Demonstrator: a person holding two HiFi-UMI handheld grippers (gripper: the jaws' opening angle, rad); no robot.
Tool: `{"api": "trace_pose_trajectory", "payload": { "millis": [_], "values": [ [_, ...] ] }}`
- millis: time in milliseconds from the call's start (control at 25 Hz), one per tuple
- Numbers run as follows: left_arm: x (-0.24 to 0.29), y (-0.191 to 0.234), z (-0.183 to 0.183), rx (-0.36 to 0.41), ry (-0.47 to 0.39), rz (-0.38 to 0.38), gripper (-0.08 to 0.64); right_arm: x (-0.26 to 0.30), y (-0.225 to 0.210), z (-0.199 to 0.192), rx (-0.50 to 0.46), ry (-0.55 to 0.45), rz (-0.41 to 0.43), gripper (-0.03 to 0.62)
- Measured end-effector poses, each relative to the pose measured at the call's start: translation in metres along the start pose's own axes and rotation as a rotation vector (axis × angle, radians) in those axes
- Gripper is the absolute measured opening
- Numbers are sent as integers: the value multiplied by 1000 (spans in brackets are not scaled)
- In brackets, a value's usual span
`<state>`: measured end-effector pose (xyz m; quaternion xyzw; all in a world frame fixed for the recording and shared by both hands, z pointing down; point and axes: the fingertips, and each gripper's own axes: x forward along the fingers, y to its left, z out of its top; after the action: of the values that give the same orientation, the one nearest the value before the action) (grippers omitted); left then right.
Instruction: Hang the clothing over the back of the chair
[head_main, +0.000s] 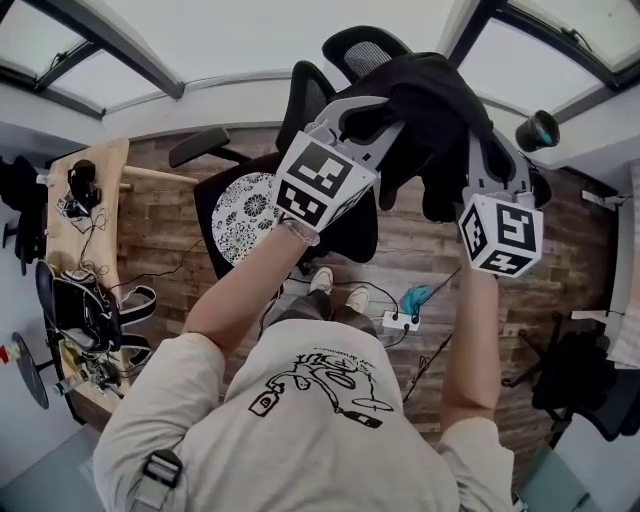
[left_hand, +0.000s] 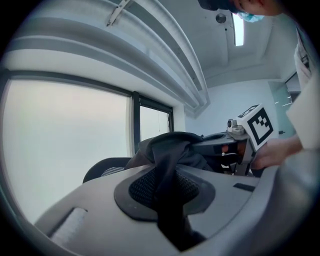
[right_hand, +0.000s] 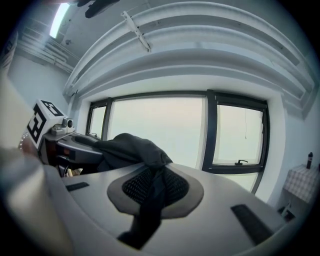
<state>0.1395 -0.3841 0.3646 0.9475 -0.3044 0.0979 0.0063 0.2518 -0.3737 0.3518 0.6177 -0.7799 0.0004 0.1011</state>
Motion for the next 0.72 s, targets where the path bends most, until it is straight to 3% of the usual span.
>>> {"api": "trace_pose_trajectory", "payload": {
  "millis": [360,520,720],
  "values": [
    [4,-4,-25,-50,24,-19,72,4,7,-36,94,47,15,31],
    [-4,-5,-12,-65,-11,-33,181,1,4,-32,123,51,16,82],
    [-18,-11,-3,-113,-36,-63,206,-9,10,-23,148,32,42,135]
  ]
}}
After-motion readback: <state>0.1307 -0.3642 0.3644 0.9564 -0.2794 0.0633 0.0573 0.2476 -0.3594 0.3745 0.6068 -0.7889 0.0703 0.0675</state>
